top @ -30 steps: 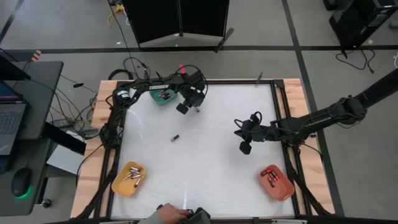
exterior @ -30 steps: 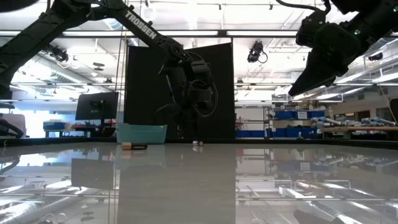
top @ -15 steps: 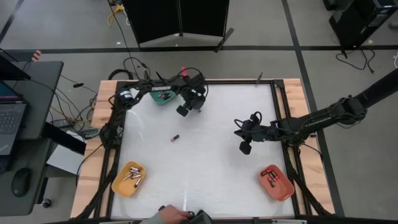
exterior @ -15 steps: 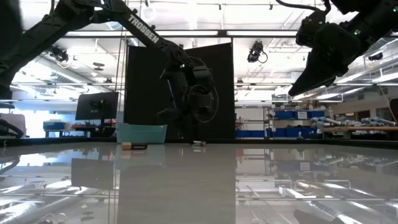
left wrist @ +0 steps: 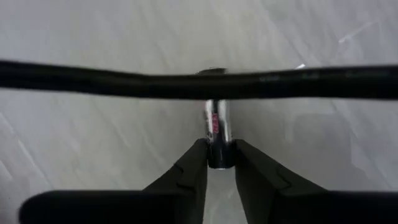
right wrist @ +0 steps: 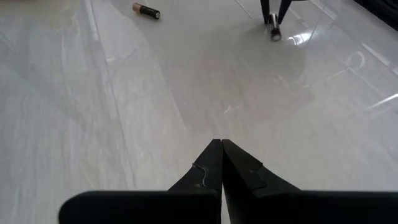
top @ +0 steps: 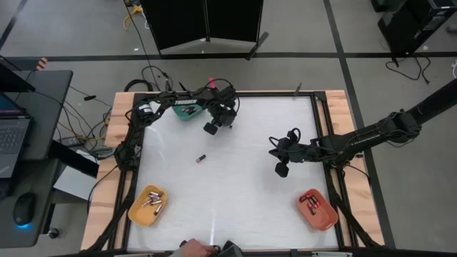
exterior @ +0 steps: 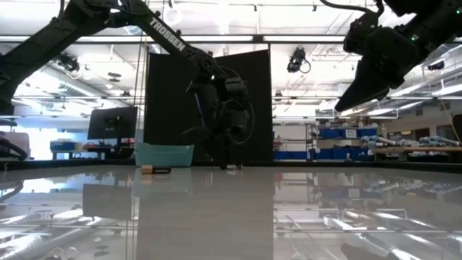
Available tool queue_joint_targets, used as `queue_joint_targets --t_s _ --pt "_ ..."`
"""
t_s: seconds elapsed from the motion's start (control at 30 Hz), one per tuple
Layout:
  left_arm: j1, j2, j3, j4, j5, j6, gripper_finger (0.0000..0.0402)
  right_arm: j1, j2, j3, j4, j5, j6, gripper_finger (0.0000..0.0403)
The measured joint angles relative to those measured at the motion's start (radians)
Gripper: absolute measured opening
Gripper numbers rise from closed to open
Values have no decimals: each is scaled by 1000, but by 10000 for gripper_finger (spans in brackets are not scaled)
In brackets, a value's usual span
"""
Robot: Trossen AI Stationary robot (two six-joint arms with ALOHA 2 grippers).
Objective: Sort batteries
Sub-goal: Put the silver battery into the yellow bin
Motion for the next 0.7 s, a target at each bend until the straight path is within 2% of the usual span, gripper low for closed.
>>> queue_joint_targets --t_s 0.17,0.4,0.7 --pt "0 0 1 -5 -24 -50 44 0 0 0 0 0 0 12" --pt "-6 -24 -1 -79 -120 -119 44 0 0 0 0 0 0 12" --pt "-75 -163 -2 -191 -118 -220 44 0 0 0 1 0 -11 12"
